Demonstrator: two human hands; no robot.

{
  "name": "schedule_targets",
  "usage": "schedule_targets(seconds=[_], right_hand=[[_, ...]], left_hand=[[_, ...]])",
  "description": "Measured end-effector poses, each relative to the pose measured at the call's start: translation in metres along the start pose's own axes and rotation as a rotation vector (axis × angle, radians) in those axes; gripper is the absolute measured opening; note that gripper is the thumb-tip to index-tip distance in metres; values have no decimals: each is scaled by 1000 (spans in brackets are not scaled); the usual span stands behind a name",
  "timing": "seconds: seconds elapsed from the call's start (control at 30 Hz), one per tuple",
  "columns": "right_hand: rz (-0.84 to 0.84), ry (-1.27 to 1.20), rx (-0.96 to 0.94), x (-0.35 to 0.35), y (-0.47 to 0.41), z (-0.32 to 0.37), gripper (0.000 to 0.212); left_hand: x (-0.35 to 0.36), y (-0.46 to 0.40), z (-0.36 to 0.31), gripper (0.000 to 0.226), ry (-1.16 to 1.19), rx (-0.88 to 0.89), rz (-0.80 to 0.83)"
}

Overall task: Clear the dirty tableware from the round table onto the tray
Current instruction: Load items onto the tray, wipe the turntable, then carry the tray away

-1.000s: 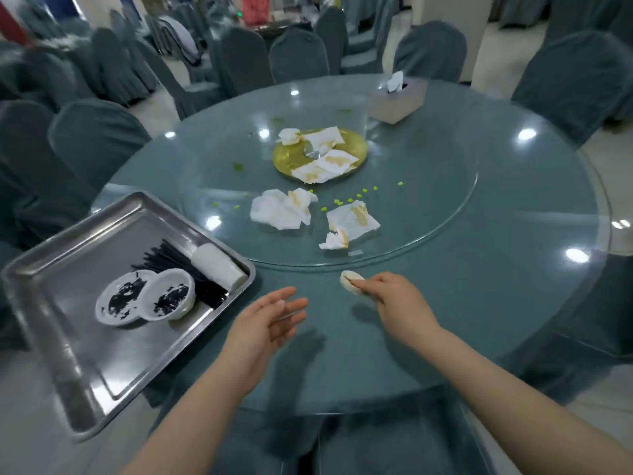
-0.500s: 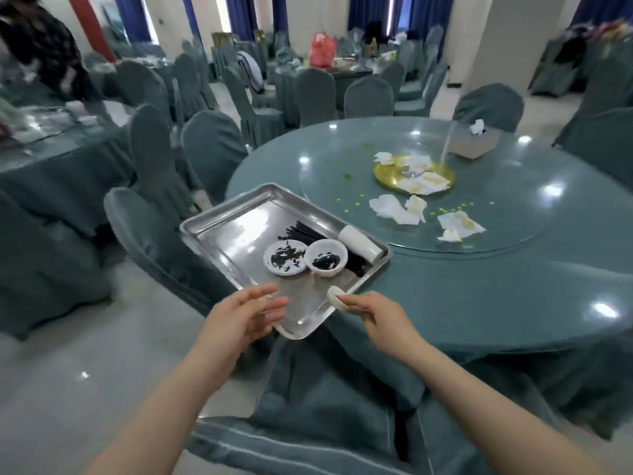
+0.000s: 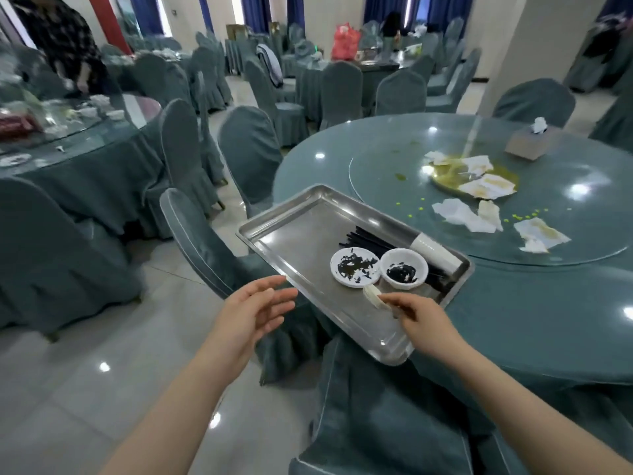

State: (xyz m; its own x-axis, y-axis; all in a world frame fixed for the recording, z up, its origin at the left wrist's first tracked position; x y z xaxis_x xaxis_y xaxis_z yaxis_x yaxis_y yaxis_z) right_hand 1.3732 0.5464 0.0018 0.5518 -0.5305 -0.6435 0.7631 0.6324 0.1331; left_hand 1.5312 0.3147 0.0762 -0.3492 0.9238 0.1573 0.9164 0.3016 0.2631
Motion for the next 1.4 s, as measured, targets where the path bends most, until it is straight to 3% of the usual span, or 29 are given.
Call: schedule_targets(seconds=[0.23, 0.43, 0.7, 1.03, 1.2, 1.4], right_hand=[[-58, -74, 119, 39, -89, 19, 54], [-106, 4, 153, 49, -151, 57, 49], [-321, -28, 270, 73, -197, 102, 38], [-378, 97, 501, 43, -208, 75, 46], [-405, 241, 561, 4, -244, 19, 46], [-184, 404, 524, -27, -317, -62, 47]], left_hand=[[-74, -79, -32, 25, -99, -39, 16], [-126, -143, -62, 22, -136, -40, 142], [-184, -230, -92, 21, -115, -60, 295], [-135, -310, -92, 21, -153, -153, 598], [-110, -372, -81, 21, -218, -181, 587], [-62, -452, -72, 22, -253, -259, 475]])
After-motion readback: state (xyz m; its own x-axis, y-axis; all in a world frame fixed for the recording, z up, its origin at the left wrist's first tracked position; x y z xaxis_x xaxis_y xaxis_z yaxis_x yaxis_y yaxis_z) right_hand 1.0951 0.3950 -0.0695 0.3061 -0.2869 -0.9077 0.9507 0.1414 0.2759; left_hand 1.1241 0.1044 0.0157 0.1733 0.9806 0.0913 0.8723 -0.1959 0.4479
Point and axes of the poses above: each hand's wrist, its own y-axis away from the middle knuckle, its own x-axis out of the palm, z = x × y, the point moved 1 cm from there along -y, towards the middle knuckle, and after that the axes turned 12 degrees about z, right-handed, at the moved point
